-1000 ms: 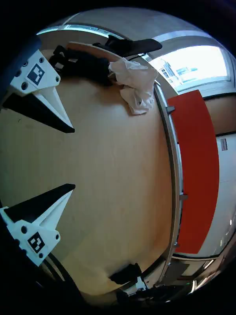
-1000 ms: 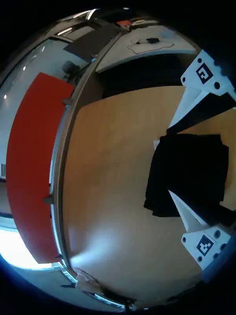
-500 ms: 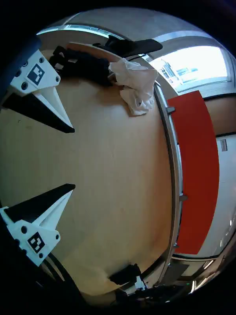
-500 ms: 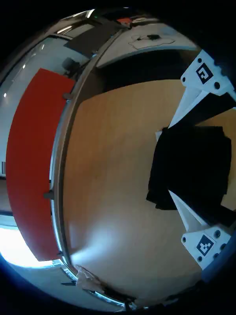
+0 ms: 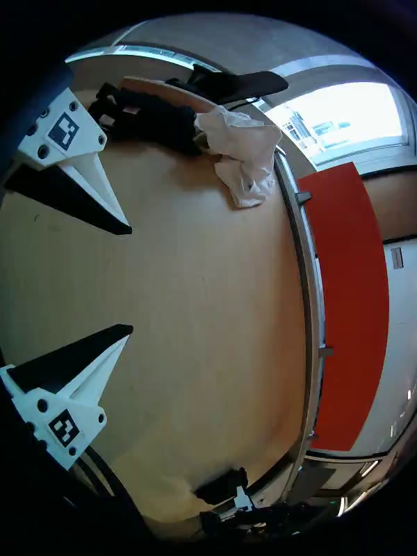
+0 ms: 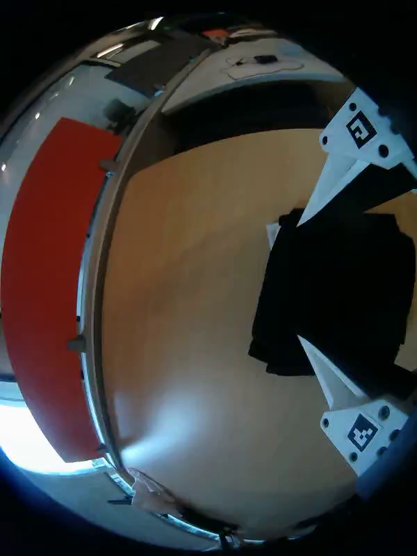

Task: Fold towel

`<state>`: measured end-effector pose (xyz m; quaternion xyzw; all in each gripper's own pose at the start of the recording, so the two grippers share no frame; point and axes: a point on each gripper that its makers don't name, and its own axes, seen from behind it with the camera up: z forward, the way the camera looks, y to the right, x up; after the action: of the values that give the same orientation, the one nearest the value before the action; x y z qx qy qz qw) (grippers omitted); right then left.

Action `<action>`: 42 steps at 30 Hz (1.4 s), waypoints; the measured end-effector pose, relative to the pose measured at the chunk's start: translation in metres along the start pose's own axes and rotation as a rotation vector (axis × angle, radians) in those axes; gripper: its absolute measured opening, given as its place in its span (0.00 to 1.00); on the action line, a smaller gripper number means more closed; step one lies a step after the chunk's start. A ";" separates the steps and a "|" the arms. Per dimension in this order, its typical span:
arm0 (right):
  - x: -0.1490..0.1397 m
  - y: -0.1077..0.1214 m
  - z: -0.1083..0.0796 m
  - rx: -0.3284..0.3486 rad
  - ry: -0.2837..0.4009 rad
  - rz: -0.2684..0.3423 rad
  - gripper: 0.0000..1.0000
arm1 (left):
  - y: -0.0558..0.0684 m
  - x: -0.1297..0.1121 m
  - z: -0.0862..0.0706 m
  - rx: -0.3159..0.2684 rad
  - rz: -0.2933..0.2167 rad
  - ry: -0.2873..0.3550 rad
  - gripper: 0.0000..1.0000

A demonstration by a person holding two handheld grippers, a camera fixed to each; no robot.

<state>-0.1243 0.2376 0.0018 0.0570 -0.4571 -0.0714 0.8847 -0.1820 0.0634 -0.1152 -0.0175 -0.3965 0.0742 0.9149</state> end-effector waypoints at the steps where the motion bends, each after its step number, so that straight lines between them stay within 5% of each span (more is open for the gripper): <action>1: -0.001 0.000 0.002 0.001 -0.001 0.002 1.00 | -0.001 -0.001 0.000 0.001 0.000 -0.001 0.96; 11: -0.004 0.001 0.010 0.011 -0.004 0.010 1.00 | -0.002 -0.004 -0.003 0.009 0.000 -0.005 0.96; 29: 0.015 -0.004 -0.018 0.007 0.066 0.029 1.00 | -0.002 0.003 -0.003 0.000 -0.008 0.018 0.96; 42: 0.024 -0.008 -0.048 -0.039 0.188 0.104 1.00 | -0.006 0.013 -0.008 -0.002 -0.029 0.052 0.96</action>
<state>-0.0718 0.2274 -0.0079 0.0225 -0.3730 -0.0283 0.9271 -0.1667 0.0597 -0.1102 -0.0146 -0.3728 0.0601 0.9258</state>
